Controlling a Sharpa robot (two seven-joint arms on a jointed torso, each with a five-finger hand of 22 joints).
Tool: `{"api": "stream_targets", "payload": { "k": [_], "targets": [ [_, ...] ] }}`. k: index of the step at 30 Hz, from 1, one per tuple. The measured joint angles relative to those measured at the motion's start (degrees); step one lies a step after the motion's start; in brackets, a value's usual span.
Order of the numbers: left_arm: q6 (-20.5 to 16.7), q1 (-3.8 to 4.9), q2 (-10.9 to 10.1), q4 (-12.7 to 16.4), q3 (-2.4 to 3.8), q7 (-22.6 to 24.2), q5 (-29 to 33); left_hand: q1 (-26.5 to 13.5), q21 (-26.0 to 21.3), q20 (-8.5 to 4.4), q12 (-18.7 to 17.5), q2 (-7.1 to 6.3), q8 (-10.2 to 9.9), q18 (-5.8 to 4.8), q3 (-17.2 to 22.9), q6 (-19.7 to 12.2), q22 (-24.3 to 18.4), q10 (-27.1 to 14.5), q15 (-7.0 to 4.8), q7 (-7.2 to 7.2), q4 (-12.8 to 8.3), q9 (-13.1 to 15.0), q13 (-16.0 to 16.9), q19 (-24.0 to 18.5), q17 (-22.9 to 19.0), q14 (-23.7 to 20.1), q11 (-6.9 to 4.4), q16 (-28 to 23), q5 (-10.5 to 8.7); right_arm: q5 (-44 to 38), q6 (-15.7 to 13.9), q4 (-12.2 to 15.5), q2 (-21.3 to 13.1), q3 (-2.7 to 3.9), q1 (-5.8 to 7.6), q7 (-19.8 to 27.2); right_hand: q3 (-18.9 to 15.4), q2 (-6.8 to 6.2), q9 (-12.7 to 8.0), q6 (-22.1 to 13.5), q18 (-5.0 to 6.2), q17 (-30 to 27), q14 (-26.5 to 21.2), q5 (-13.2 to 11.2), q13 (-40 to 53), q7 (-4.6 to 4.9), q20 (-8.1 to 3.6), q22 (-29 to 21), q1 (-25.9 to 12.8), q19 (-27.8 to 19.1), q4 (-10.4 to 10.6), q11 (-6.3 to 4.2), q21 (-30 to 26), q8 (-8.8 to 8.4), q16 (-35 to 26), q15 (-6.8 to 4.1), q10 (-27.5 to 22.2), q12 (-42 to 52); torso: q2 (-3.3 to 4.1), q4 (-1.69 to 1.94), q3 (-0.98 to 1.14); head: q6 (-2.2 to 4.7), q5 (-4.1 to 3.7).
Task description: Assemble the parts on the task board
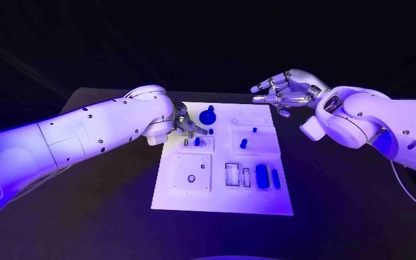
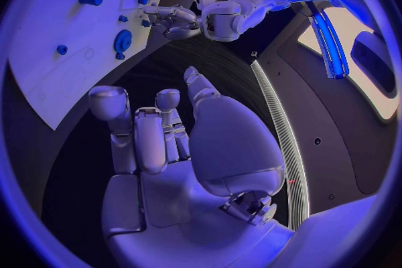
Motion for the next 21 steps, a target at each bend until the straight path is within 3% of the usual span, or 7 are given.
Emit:
{"api": "stream_targets", "payload": {
  "k": [3, 6, 11, 15, 21],
  "targets": [
    [0.5, 0.70, -0.6, 0.5, 0.84, 0.0, 0.5, 1.0, -0.5, 0.00, -1.1, 0.87, 0.0, 0.00, -1.5, -0.9, 0.0, -0.9, 0.00, 0.42, 0.4, -0.3, -1.3, 0.0, 0.0, 0.0, 0.22, 0.0, 0.00, 0.0, 0.0, -0.2, 0.1, -0.05, 0.00, 0.0, 0.0, 0.00, 0.0, 0.0, 0.00, 0.0, 0.0, 0.0, 0.0, 0.00, 0.00, 0.0, 0.0, 0.0, 0.0, 0.00, 0.0, 0.00, 0.0, 0.00, 0.0, 0.0, 0.01, -0.03, 0.01, 0.05, 0.03],
    [1.9, 2.16, -1.0, 0.2, 1.45, 0.0, 1.0, 3.9, -1.9, 0.00, -4.5, 1.49, -1.3, 0.00, -2.8, -2.7, 0.0, -3.6, 0.03, 1.18, 0.3, -1.3, -5.0, 0.0, 0.0, 0.0, 0.88, 0.0, 0.00, 0.0, 0.0, -0.4, 0.2, -0.10, -0.04, 0.0, 0.0, 0.00, 0.0, 0.0, 0.00, 0.0, 0.0, 0.0, 0.0, 0.00, 0.00, 0.0, 0.0, 0.0, 0.0, 0.00, 0.0, 0.00, 0.0, 0.00, 0.0, 0.0, 0.02, -0.03, 0.02, 0.08, 0.04],
    [4.8, 4.93, -0.2, -4.2, 1.88, 0.0, 1.6, 6.7, -2.7, 0.84, -7.0, 2.95, -4.5, -0.01, -4.0, -4.2, 0.0, -5.3, 1.02, 2.55, 0.4, -4.1, -7.8, 0.2, 0.0, 0.2, 2.17, 0.0, 0.30, 0.0, 0.0, -0.7, 0.5, -0.18, -0.13, 0.0, 0.0, 0.00, 0.0, 0.0, 0.00, 0.0, 0.0, 0.0, -0.1, 0.00, 0.00, 0.0, 0.0, 0.0, 0.0, 0.00, 0.0, 0.00, 0.0, 0.00, 0.0, -0.2, 0.02, 0.00, 0.06, 0.27, 0.03],
    [6.4, 5.78, 2.1, -9.5, 1.82, 0.6, 1.7, 8.9, -2.9, 1.25, -7.9, 4.13, -7.1, 0.00, -4.2, -4.8, 0.0, -5.9, 1.66, 3.15, 0.5, -6.8, -9.3, 0.2, 0.0, 0.2, 2.76, 0.0, 0.50, 0.0, 0.0, -0.9, 0.7, -0.21, -0.20, 0.1, 0.0, 0.00, 0.0, 0.0, 0.00, 0.0, 0.0, 0.0, -0.1, -0.01, 0.00, 0.0, 0.0, 0.0, 0.0, 0.00, 0.0, 0.00, 0.0, 0.00, 0.0, -0.2, 0.02, 0.05, 0.03, 0.41, 0.01],
    [7.7, 6.04, 5.8, -16.1, 0.99, 2.1, 1.1, 9.3, -2.9, 1.25, -7.9, 4.28, -7.3, 0.00, -4.2, -4.8, 0.0, -5.9, 1.66, 3.18, 0.5, -7.6, -9.4, 0.2, 0.0, 0.2, 2.76, 0.0, 0.50, 0.0, 0.0, -1.1, 1.0, -0.22, -0.27, 0.1, 0.0, 0.00, 0.0, 0.0, 0.00, 0.0, 0.0, 0.0, -0.1, -0.01, 0.00, 0.0, 0.0, 0.0, 0.0, 0.00, 0.0, 0.00, 0.0, 0.00, 0.0, -0.2, 0.10, -0.04, -0.04, 0.55, 0.23]
  ]
}}
